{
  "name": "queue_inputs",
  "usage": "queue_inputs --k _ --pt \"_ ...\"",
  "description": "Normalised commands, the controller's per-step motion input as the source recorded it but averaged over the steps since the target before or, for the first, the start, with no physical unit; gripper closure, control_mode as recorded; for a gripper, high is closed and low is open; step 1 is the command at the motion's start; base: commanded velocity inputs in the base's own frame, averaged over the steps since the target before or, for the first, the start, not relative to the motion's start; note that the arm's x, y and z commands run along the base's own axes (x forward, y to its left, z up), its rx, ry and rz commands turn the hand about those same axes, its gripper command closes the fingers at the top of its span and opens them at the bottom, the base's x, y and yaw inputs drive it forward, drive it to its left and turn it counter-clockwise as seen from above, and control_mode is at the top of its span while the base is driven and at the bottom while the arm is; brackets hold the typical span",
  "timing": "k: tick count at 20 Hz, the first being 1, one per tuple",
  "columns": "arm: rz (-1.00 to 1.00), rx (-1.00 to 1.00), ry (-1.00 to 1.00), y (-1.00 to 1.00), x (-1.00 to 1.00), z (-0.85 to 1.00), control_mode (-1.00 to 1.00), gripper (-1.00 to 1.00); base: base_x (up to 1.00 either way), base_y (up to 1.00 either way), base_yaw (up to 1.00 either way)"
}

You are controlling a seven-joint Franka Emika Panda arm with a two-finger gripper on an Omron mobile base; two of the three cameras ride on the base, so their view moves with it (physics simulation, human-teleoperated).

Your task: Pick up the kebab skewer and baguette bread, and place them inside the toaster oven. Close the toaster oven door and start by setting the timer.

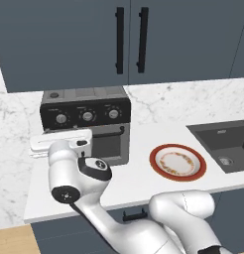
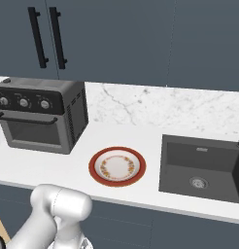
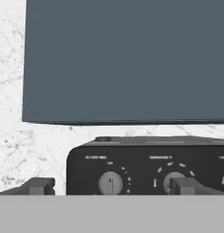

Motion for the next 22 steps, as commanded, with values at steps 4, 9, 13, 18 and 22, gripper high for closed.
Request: queue_inputs --k 4,9,13,18,22 --pt "-0.01 0.00 0.00 0.00 0.09 0.00 -1.00 -1.00 0.00 0.00 0.00" --pt "-0.04 0.00 0.00 0.00 0.10 -0.03 -1.00 -1.00 0.00 0.00 0.00" --pt "-0.03 0.00 0.00 0.00 0.19 -0.05 -1.00 -1.00 0.00 0.00 0.00" --pt "-0.02 0.00 0.00 0.00 0.19 -0.05 -1.00 -1.00 0.00 0.00 0.00" --pt "0.00 0.00 -0.01 0.00 0.15 -0.15 -1.00 -1.00 0.00 0.00 0.00"
